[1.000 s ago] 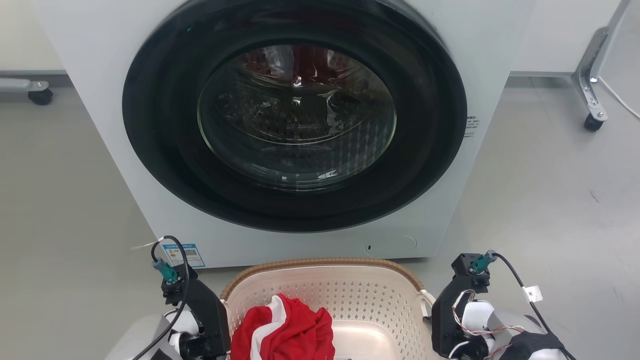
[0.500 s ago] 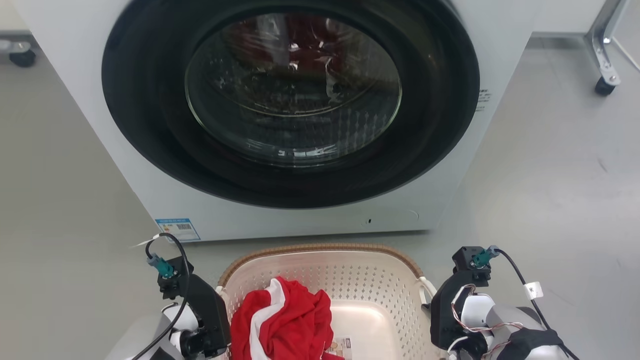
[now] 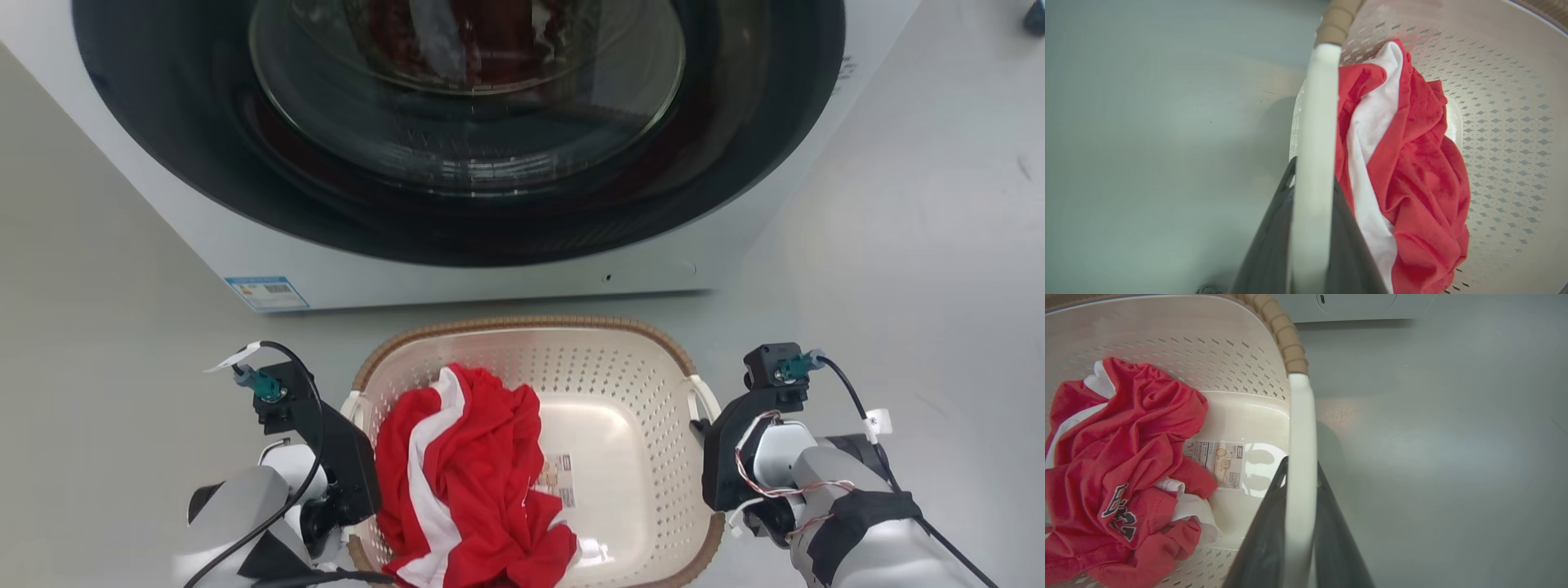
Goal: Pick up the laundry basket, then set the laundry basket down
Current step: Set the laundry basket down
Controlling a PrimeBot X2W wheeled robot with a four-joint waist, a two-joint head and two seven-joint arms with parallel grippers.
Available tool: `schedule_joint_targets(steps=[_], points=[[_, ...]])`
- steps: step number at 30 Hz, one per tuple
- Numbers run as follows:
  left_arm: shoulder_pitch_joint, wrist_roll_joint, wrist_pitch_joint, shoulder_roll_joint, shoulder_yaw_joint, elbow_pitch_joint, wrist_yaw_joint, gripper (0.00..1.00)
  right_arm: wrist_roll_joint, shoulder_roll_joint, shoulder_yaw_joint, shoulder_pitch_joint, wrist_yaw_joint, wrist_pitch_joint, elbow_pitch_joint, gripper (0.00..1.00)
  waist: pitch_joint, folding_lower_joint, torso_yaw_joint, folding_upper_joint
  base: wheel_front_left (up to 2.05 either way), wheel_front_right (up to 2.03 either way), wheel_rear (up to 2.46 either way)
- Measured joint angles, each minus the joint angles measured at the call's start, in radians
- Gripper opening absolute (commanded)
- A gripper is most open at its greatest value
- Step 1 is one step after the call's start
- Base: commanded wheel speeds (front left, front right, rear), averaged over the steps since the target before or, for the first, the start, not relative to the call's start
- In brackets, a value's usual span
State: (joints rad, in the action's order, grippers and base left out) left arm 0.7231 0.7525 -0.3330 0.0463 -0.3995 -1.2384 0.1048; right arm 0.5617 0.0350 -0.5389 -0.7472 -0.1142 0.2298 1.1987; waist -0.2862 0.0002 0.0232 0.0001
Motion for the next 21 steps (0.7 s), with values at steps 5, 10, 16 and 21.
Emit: schedule_joint_targets(steps=[5,10,16,21], points=[[0.011,-0.017,0.063,0.002,-0.011,0.015,0.0,0.0,-0.01,0.003,-0.013,-0.025,0.009,-0.035,-0.007,0.0,-0.069,0.0001,0.0,0.0,0.0,0.0,0.0],[0.028,-0.024,0.127,0.002,-0.015,0.028,0.0,0.0,-0.025,0.012,-0.015,-0.051,0.018,-0.079,-0.02,0.0,-0.138,0.0001,0.002,0.0,0.0,0.0,0.0],[0.055,-0.032,0.207,0.008,-0.014,0.049,-0.002,0.0,-0.037,0.02,-0.015,-0.093,0.024,-0.128,-0.032,0.0,-0.222,0.0001,0.006,0.0,0.0,0.0,0.0],[0.074,-0.037,0.249,0.012,-0.014,0.056,-0.002,0.0,-0.048,0.024,-0.019,-0.113,0.026,-0.158,-0.038,0.0,-0.279,0.0001,0.008,0.0001,0.0,0.0,0.0]])
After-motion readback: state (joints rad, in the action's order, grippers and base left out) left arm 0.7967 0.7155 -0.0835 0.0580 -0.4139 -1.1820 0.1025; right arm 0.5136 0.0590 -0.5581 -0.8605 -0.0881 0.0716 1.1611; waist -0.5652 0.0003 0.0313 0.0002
